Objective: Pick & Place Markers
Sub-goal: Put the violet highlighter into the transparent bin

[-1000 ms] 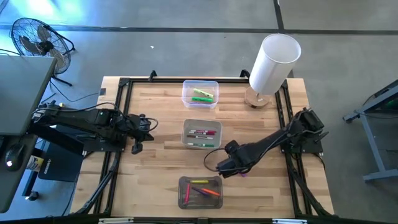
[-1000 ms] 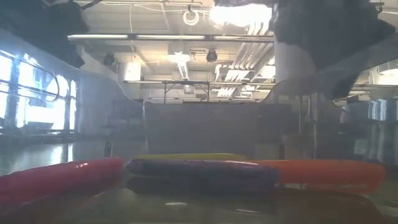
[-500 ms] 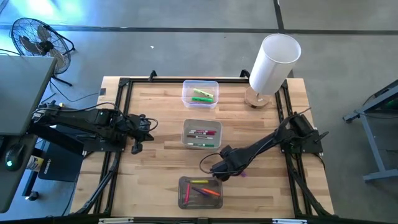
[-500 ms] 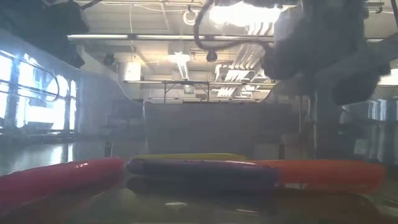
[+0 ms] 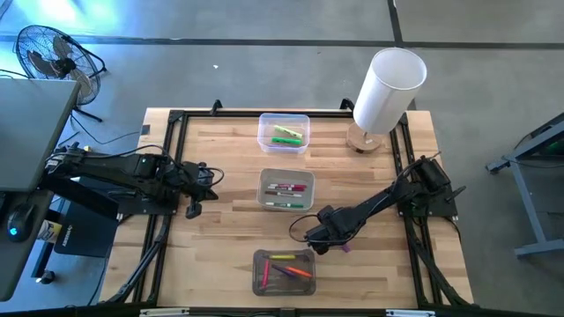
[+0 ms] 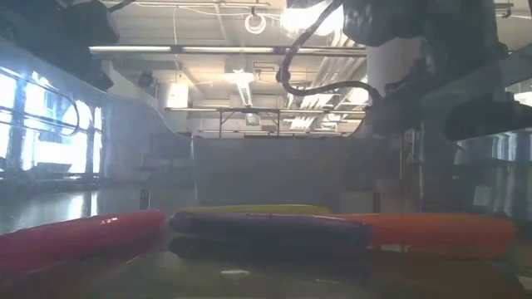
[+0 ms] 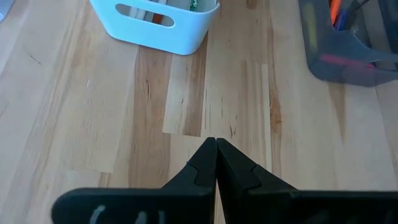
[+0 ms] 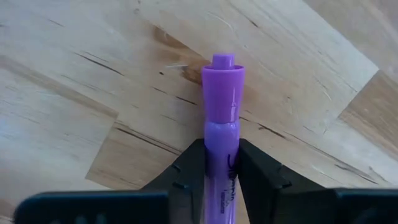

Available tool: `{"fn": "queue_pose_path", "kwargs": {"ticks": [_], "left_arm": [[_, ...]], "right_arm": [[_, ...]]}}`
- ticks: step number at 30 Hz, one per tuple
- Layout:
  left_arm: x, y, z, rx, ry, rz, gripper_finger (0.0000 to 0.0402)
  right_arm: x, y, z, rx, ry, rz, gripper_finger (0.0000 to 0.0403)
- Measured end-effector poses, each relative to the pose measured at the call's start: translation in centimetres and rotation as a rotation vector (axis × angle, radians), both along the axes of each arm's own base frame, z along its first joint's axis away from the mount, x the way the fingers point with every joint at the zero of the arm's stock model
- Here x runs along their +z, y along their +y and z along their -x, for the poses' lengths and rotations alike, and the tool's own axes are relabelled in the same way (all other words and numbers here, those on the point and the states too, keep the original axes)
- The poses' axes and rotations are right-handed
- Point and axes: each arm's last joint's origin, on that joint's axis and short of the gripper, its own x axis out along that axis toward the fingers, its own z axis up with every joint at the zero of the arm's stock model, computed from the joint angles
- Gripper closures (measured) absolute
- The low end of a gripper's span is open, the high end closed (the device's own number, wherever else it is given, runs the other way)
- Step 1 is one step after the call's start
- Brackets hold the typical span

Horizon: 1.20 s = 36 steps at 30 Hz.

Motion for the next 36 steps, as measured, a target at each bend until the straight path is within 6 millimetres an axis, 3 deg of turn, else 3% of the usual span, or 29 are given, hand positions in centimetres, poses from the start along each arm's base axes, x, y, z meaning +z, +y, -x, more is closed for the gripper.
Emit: {"fn": "queue_pose_path", "kwargs": {"ticks": [3,9,15,21,28,36], "left_arm": [[0.0,0.0,0.0,-0.004,-0.001,0.004,0.0401],[0.0,0.0,0.0,-0.004,0.0,0.004,0.0401],[0.0,0.0,0.0,-0.003,-0.002,0.003,0.0401],[0.1,0.0,0.0,-0.008,-0.007,-0.001,0.0401],[0.1,0.0,-0.1,0.003,-0.01,-0.013,0.0401],[0.1,0.3,-0.1,0.068,-0.018,-0.063,0.0401]], "right_arm": [[0.0,0.0,0.0,-0.004,0.0,0.004,0.0347],[0.3,0.0,0.1,-0.032,-0.029,0.034,0.0347],[2.3,-0.5,0.8,-0.033,-0.082,0.093,0.0347],[5.2,-1.2,1.6,-0.036,-0.15,0.151,0.0347],[9.9,-2.2,3.0,-0.041,-0.367,0.252,0.0347],[16.2,-5.3,5.1,0.025,-0.656,0.469,0.0347]]}}
